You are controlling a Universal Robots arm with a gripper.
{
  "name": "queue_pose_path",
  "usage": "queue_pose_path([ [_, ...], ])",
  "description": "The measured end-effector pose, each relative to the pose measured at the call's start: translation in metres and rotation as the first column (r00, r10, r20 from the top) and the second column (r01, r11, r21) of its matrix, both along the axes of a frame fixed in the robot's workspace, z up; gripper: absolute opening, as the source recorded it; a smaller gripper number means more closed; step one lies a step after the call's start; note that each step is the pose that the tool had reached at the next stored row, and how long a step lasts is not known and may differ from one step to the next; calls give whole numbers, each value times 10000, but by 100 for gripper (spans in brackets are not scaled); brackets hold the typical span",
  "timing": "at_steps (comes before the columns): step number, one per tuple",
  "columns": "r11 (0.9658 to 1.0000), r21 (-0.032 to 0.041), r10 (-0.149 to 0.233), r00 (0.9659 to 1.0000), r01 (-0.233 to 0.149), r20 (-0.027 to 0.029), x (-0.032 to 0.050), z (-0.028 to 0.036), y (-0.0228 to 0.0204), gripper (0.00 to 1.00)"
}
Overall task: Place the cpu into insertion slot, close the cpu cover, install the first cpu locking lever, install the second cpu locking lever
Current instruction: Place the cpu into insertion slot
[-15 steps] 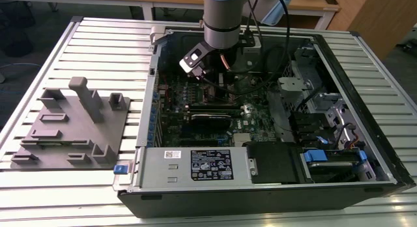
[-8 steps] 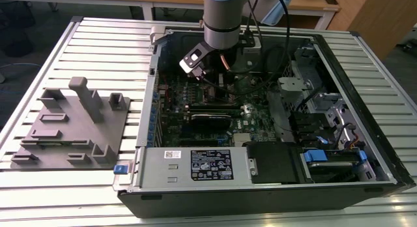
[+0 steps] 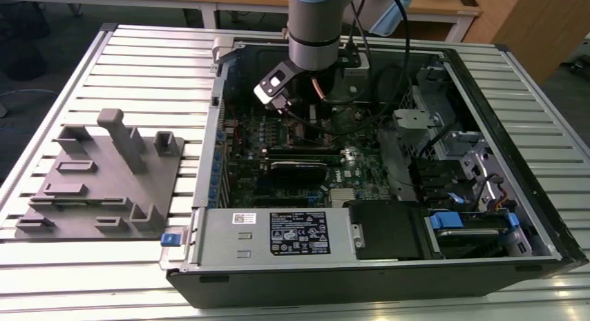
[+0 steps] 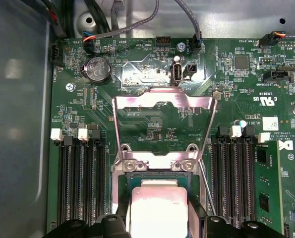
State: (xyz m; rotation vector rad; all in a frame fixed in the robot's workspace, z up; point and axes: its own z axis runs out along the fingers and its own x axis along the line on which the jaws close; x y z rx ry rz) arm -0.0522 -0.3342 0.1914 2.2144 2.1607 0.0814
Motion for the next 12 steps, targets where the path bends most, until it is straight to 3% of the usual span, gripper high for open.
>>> queue_pose_path([
  [12, 10000, 5, -3, 10000, 3, 3, 8, -5, 1, 54],
])
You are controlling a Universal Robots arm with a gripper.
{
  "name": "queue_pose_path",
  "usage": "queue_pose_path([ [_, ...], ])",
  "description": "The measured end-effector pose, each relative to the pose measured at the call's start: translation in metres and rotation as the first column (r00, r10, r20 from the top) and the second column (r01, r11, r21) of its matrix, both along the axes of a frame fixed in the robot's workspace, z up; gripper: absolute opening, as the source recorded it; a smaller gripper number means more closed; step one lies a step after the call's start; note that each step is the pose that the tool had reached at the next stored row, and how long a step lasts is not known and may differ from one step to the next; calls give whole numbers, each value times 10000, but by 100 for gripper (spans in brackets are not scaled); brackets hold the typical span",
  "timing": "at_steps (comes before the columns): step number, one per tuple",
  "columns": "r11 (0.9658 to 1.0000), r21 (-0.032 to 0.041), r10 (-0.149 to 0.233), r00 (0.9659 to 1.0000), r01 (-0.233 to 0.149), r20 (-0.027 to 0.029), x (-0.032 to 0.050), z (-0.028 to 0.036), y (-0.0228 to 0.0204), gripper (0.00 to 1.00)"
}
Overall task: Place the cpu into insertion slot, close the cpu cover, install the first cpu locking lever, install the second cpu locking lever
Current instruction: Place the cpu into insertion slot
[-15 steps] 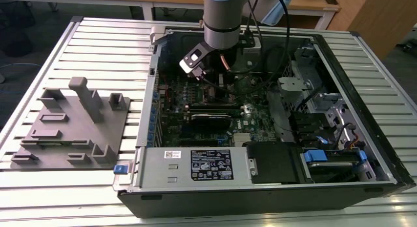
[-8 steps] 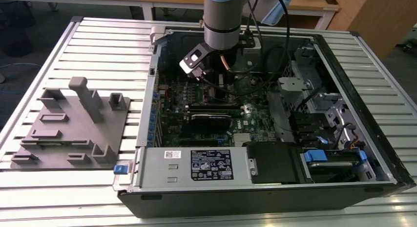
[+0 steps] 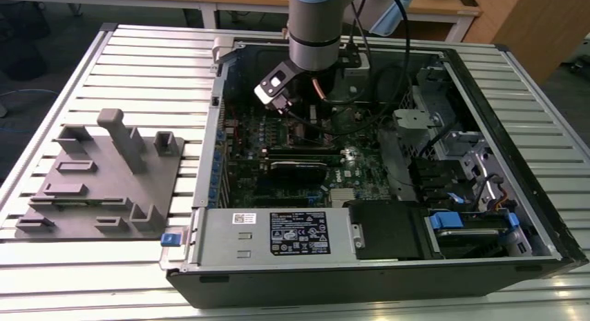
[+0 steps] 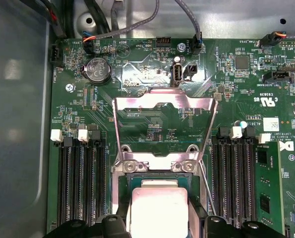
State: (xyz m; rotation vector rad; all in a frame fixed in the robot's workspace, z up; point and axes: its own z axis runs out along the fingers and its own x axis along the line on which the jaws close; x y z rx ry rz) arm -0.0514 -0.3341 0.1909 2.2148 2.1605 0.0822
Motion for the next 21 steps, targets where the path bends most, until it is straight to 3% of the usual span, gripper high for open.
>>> queue_pose_path([
  [8, 10000, 13, 2, 10000, -2, 6, 3, -3, 3, 54],
  [10, 10000, 9, 2, 10000, -2, 6, 4, -4, 3, 61],
  [12, 10000, 0, 1, 10000, -1, 0, 2, 0, 0, 61],
  [13, 10000, 0, 1, 10000, -1, 0, 2, 0, 0, 67],
  [21, 10000, 0, 2, 10000, -2, 0, 2, 5, 0, 67],
])
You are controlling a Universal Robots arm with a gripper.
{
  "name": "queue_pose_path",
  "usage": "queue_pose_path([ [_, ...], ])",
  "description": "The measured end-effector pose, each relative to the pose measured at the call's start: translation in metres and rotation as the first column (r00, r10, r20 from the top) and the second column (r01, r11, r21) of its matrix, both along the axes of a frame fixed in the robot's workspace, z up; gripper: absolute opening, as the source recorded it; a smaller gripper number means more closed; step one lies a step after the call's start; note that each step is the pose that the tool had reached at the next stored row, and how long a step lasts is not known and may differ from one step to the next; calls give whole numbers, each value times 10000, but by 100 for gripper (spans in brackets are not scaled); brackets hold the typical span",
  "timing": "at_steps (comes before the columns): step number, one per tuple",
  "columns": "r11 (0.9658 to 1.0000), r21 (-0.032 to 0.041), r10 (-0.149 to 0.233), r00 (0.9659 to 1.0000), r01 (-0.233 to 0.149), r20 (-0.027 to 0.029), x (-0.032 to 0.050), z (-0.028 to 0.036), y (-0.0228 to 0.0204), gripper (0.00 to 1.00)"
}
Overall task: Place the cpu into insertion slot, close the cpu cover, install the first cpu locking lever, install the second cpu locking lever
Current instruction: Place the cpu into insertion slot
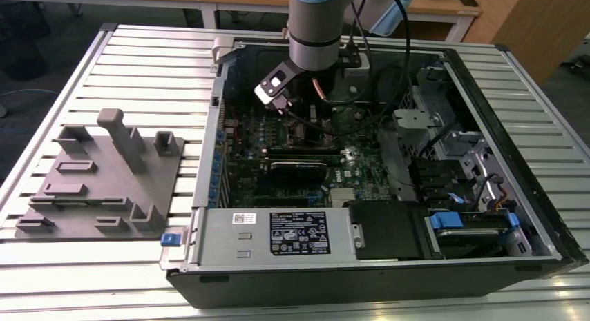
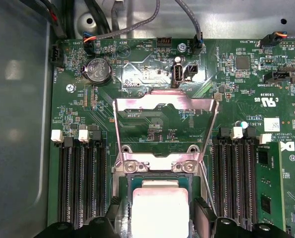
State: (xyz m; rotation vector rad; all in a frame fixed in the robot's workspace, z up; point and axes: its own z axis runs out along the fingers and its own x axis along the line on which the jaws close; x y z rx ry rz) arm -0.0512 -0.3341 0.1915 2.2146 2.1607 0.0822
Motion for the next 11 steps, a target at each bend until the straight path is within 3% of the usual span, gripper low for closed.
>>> queue_pose_path([
  [3, 10000, -1, 0, 10000, 0, 0, 0, 1, 0, 66],
  [6, 10000, -4, 0, 10000, 0, -2, -1, 4, -1, 54],
  [11, 10000, 0, 0, 10000, 0, 0, 0, 8, 0, 54],
])
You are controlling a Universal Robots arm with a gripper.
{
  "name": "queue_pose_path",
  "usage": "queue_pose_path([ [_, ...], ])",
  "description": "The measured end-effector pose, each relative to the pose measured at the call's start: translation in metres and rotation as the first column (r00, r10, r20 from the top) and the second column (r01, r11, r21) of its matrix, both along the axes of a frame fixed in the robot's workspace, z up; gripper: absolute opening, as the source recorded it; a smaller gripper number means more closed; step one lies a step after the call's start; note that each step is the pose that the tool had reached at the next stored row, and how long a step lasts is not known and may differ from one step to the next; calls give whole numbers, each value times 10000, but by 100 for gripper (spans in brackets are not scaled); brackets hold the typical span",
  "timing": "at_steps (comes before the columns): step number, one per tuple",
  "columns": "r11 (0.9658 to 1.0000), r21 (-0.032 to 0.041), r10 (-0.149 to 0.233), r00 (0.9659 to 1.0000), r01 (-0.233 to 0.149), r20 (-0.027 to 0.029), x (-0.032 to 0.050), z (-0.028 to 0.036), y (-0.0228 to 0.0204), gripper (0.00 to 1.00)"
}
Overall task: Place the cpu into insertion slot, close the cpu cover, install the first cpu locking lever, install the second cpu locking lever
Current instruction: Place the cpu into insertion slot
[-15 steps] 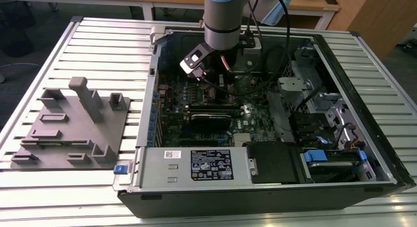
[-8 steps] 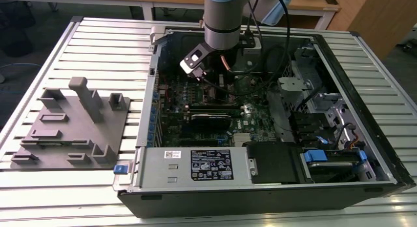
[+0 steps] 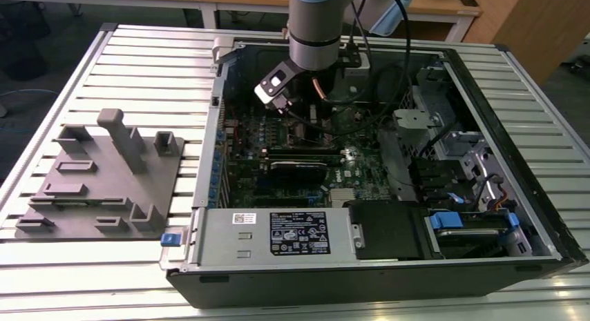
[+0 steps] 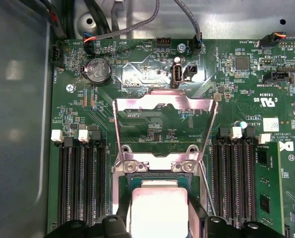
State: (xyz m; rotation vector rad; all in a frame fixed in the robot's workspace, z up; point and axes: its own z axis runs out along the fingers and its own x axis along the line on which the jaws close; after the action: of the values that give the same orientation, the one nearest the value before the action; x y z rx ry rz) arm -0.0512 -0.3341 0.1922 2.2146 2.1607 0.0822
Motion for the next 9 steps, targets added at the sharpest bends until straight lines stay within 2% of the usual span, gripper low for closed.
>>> queue_pose_path([
  [9, 10000, -1, 1, 10000, -1, 10, 0, 8, -3, 54],
])
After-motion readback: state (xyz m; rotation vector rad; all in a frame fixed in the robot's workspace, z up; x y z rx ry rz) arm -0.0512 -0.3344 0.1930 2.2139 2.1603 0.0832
